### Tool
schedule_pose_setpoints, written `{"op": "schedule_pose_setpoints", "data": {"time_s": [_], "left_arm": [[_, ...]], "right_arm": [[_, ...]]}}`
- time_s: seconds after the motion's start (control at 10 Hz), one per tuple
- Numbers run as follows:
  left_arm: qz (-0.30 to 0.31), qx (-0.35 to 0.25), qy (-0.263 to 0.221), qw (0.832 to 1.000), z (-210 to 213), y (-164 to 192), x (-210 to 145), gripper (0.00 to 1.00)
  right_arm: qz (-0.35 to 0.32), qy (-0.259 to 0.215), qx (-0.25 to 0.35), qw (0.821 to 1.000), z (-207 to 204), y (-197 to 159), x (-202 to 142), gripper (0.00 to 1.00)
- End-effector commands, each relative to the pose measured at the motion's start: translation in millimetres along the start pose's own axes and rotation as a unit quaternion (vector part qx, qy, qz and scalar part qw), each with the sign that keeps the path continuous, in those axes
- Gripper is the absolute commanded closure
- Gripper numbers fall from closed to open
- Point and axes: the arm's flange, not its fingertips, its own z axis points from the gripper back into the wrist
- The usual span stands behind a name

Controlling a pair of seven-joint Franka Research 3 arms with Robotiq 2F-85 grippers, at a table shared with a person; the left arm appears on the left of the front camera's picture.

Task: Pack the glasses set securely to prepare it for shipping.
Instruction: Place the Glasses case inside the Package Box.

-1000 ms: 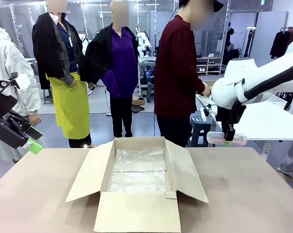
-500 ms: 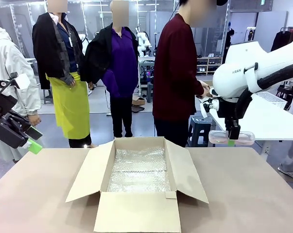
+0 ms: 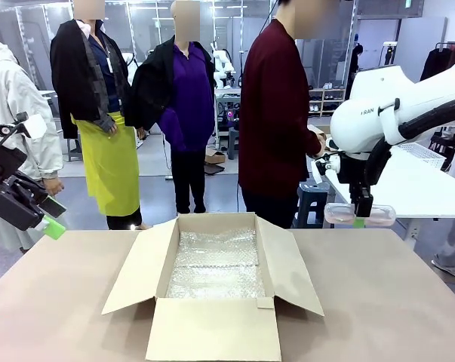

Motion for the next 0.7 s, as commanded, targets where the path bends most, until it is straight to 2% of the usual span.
{"op": "schedule_pose_setpoints", "data": {"time_s": [0.0,0.2,0.3,0.6], "left_arm": [[-0.005,-0.002,-0.006,1.0,1,0,0,0.0],[-0.005,-0.002,-0.006,1.0,1,0,0,0.0],[-0.005,-0.002,-0.006,1.0,1,0,0,0.0],[-0.005,-0.002,-0.006,1.0,1,0,0,0.0]], "right_arm": [[0.0,0.0,0.0,1.0,1,0,0,0.36],[0.059,-0.022,-0.001,0.998,26,8,22,0.36],[0.064,-0.029,0.001,0.998,39,11,43,0.36],[0.092,-0.025,0.005,0.995,60,33,128,0.36]]}}
